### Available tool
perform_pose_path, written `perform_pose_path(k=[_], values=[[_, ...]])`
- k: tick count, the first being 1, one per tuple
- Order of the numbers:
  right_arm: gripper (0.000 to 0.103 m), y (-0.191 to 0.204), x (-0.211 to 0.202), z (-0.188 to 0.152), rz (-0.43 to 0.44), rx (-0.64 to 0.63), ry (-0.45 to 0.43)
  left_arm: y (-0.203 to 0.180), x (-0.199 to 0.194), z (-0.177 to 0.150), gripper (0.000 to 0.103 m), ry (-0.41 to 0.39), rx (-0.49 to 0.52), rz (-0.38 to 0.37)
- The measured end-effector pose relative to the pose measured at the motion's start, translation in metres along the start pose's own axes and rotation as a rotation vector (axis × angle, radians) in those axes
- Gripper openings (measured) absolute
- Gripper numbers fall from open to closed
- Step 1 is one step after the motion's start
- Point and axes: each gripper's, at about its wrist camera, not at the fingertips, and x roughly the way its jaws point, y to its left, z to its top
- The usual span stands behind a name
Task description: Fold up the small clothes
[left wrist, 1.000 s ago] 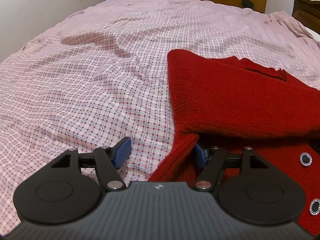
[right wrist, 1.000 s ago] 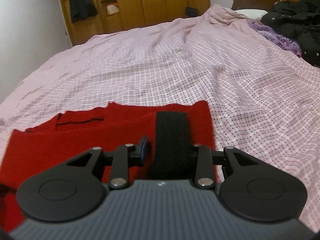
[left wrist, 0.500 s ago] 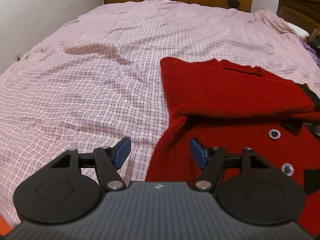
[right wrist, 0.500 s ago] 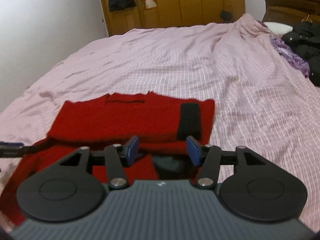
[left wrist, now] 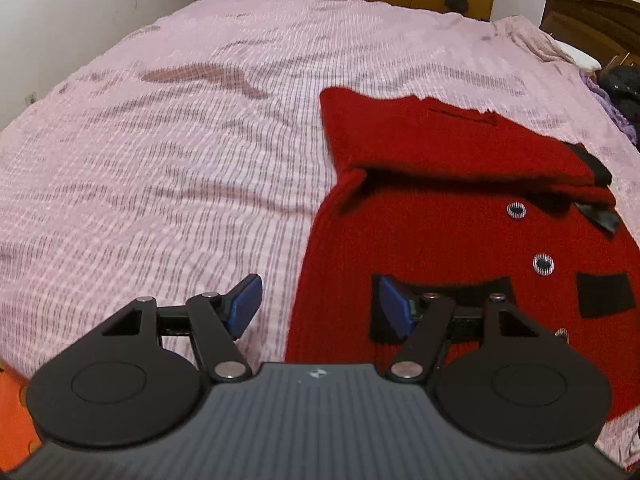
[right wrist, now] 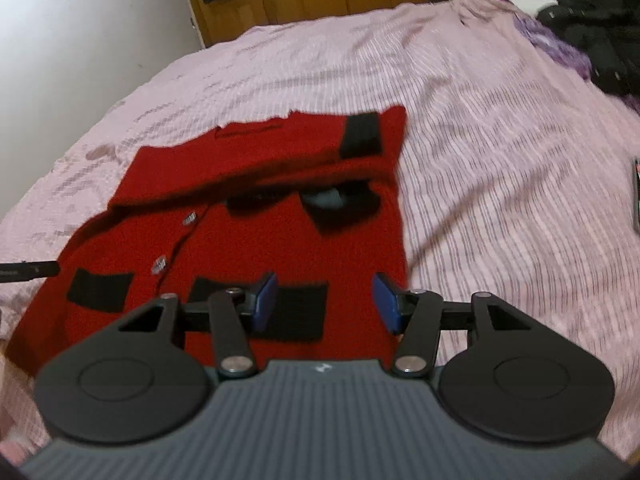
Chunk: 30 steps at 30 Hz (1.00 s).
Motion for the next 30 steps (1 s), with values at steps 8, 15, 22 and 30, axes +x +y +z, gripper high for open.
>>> perform_pose_path(k=[8,15,22,30], values=[[0.055,-0.007,-0.009,-0.022,-0.027,-0.012,0.029,0.003,0.000,-0.019,0.072,0.049,0.006,-0.006],[0.055,0.015,-0.023,-0.026,-0.048,-0.160,0.018,-0.010,-0.010,-0.028,0.072,0.061,0.064,-0.017],[0.055,0.061,-0.045,-0.025,0.022,-0.500,0.042,-0.037,-0.029,-0.038,0.072,0.047,0.203,-0.046],[0.055,0.091,-0.075,-0.011,0.171,-0.765,0.142,-0.063,-0.051,-0.044,0.077,0.068,0.433,-0.096]])
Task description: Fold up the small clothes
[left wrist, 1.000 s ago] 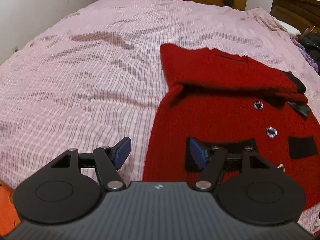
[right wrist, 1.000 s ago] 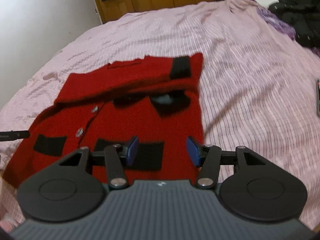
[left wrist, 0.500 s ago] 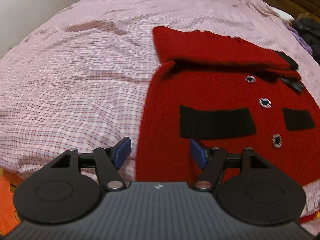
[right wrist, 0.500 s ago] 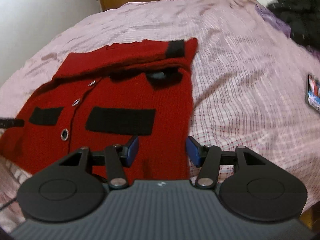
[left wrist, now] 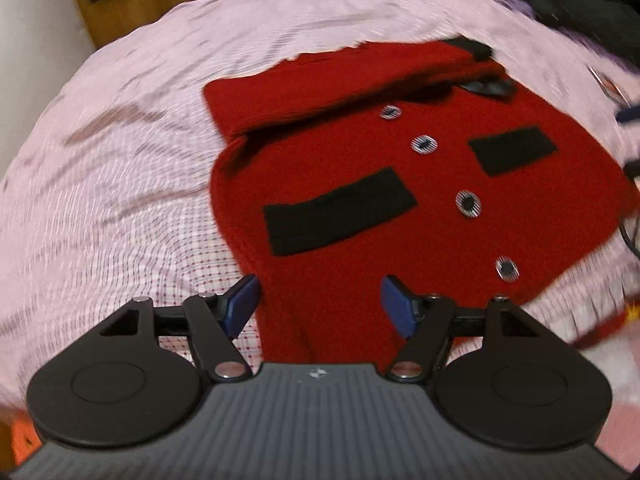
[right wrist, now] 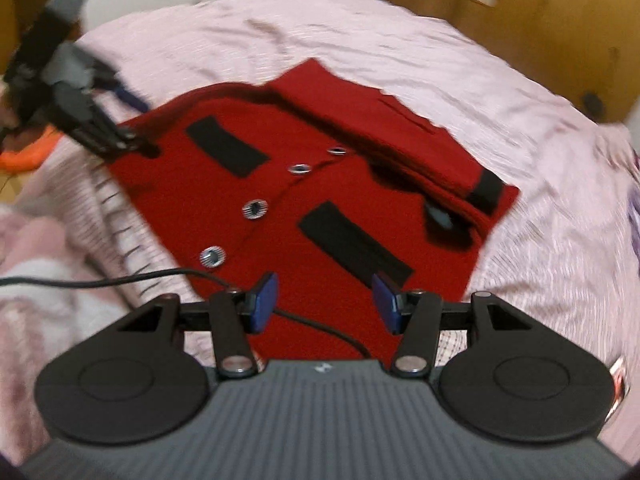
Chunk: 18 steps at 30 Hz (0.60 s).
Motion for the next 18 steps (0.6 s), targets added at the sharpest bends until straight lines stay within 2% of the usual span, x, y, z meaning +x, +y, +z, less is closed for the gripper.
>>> perform_pose_path(k=[2,5,7,9,13,15,18], values=[[0.055,0.001,0.006,0.000,0.061,-0.033,0.034,-0.009,-0.001,-0.002,0.080,0.015,0.061,-0.017],[0.054,0.013,0.022,-0.006,0.079,-0.068,0.064,-0.023,0.000,-0.009,0.082,0.018,0.141,-0.034],[0.055,0.024,0.032,-0.011,0.081,-0.098,0.061,-0.033,0.005,-0.015,0.082,0.024,0.185,-0.034],[0.056,0.029,0.037,-0.014,0.124,-0.100,0.040,-0.041,0.009,-0.019,0.082,0.027,0.210,-0.037],[0.055,0.017,0.029,-0.010,0.237,0.023,-0.059,-0.045,0.016,-0.019,0.082,0.029,0.203,-0.052],[0.055,0.008,0.030,-0.008,0.256,0.104,-0.099,-0.045,0.023,-0.018,0.082,0.035,0.192,-0.051],[0.055,-0.004,0.048,-0.007,0.264,0.244,-0.100,-0.043,0.033,-0.019,0.082,0.064,0.171,-0.062]])
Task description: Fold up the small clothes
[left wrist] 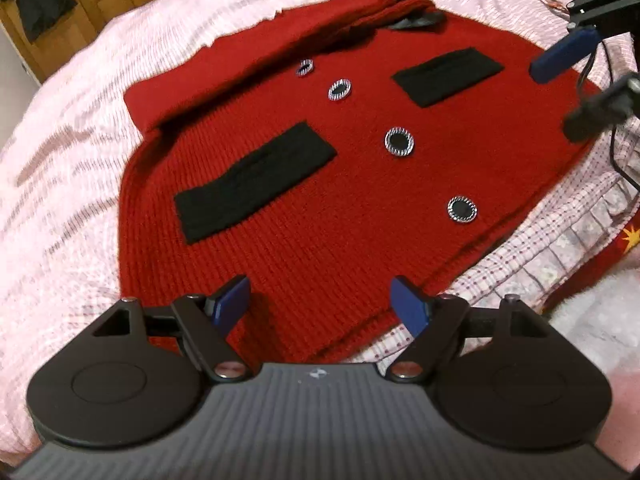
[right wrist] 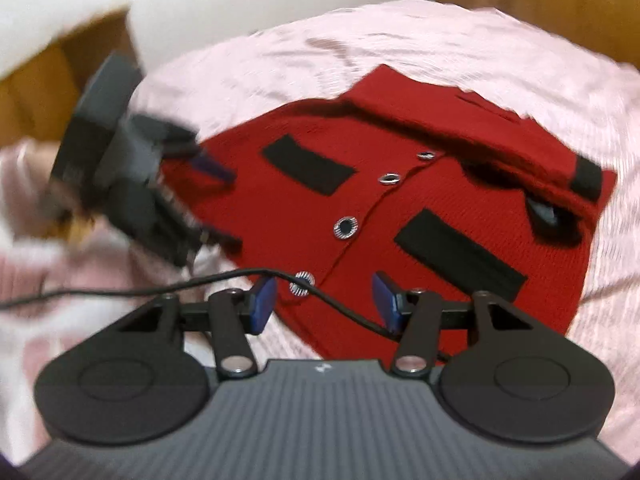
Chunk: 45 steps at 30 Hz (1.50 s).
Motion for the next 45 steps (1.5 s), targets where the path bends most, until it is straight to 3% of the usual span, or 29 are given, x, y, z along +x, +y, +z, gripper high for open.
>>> perform_pose_path(k=[7,13,17,21,26,27,29,32,34,36,39,45], values=[[0.055,-0.015,0.027,-0.003,0.040,0.098,0.052,-0.007,0.002,-0.004,0.082,0.018,0.062,-0.044],[0.055,0.008,0.020,-0.012,-0.036,-0.132,0.183,-0.026,0.005,-0.009,0.083,0.014,0.183,-0.033],[0.055,0.018,-0.005,-0.016,-0.060,-0.241,0.200,-0.029,0.014,-0.005,0.083,0.000,0.197,0.003],[0.055,0.017,-0.048,-0.011,-0.019,-0.266,0.124,-0.023,0.017,-0.002,0.083,-0.025,0.159,0.030],[0.057,-0.002,-0.100,0.000,0.135,-0.150,-0.063,-0.021,0.019,-0.001,0.083,-0.074,0.146,0.047],[0.066,-0.007,-0.105,0.002,0.166,-0.110,-0.101,-0.021,0.022,-0.001,0.083,-0.076,0.145,0.051],[0.075,-0.020,-0.112,0.004,0.202,-0.011,-0.193,-0.022,0.027,-0.001,0.083,-0.079,0.142,0.063],[0.075,-0.028,-0.099,0.007,0.092,0.095,-0.231,-0.023,0.029,-0.003,0.082,-0.106,0.133,0.077],[0.075,-0.025,-0.078,0.006,-0.035,0.088,-0.216,-0.021,0.029,-0.004,0.081,-0.124,0.111,0.075],[0.075,-0.019,-0.055,0.004,-0.106,0.060,-0.167,-0.020,0.025,-0.005,0.076,-0.143,0.089,0.070],[0.074,-0.006,-0.020,-0.004,-0.139,-0.045,-0.064,-0.018,0.017,-0.005,0.067,-0.177,0.052,0.053],[0.074,0.018,0.009,-0.024,-0.157,-0.212,0.072,-0.009,0.011,0.000,0.066,-0.209,-0.066,0.043]])
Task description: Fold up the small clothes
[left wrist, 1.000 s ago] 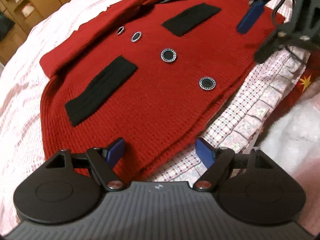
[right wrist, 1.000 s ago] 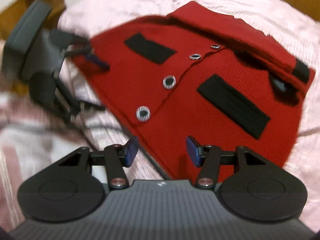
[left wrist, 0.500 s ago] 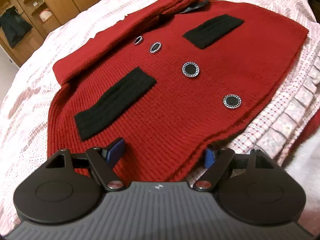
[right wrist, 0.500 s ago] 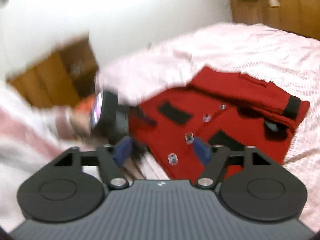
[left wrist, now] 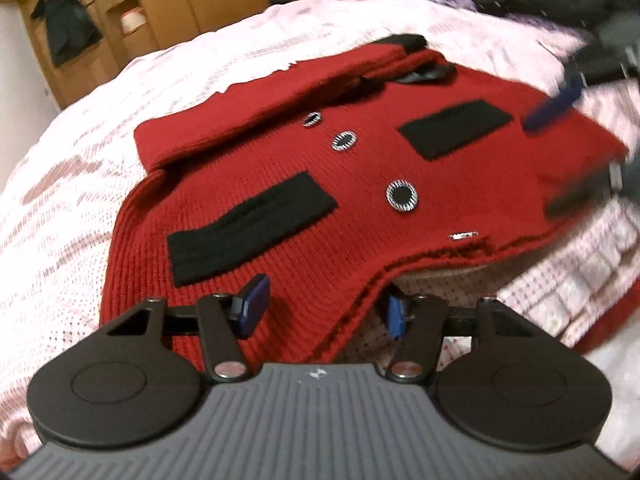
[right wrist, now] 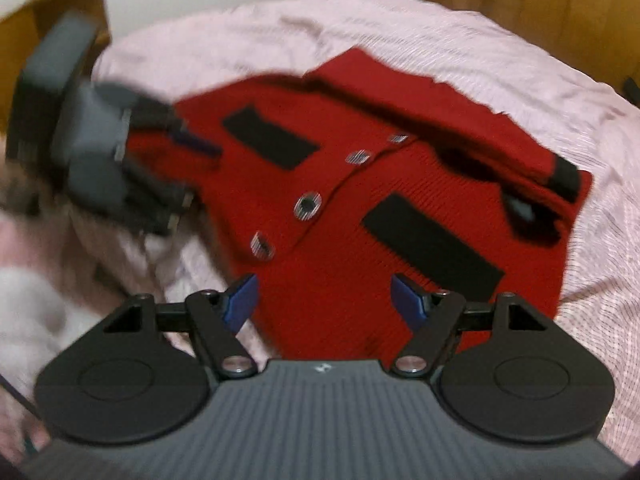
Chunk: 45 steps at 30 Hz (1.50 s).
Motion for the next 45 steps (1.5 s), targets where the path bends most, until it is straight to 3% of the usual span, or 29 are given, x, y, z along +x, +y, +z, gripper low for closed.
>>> perform_pose_path(k=[7,16,20,24,27,32,37,39,45], values=[[0.074,0.022,0.015,-0.014,-0.105,-0.118,0.073,0.007,-0.005,0.005,0.066,0.012,-0.048,-0.037],[0.074,-0.014,-0.011,-0.016,-0.160,0.019,0.012,0.002,-0.022,0.001,0.067,0.011,0.030,-0.033],[0.074,-0.020,-0.002,-0.018,-0.168,0.040,0.025,0.006,-0.021,0.001,0.067,0.022,0.021,-0.037],[0.074,-0.005,0.016,-0.024,-0.167,-0.038,0.073,0.010,-0.022,0.003,0.067,0.032,-0.017,-0.066],[0.074,0.009,0.028,-0.027,-0.250,-0.117,0.074,0.008,-0.025,0.004,0.067,0.029,-0.008,-0.070],[0.073,0.001,0.032,-0.020,-0.303,-0.029,0.007,0.007,-0.025,0.003,0.067,0.038,-0.005,-0.071],[0.073,-0.007,0.034,-0.021,-0.286,0.030,0.005,0.007,-0.024,0.004,0.067,0.041,-0.008,-0.079],[0.069,-0.008,0.033,-0.021,-0.272,0.048,-0.001,0.005,-0.023,0.004,0.067,0.043,-0.008,-0.088],[0.041,-0.009,0.028,-0.019,-0.216,0.086,-0.022,-0.008,-0.024,0.007,0.068,0.035,0.035,-0.120]])
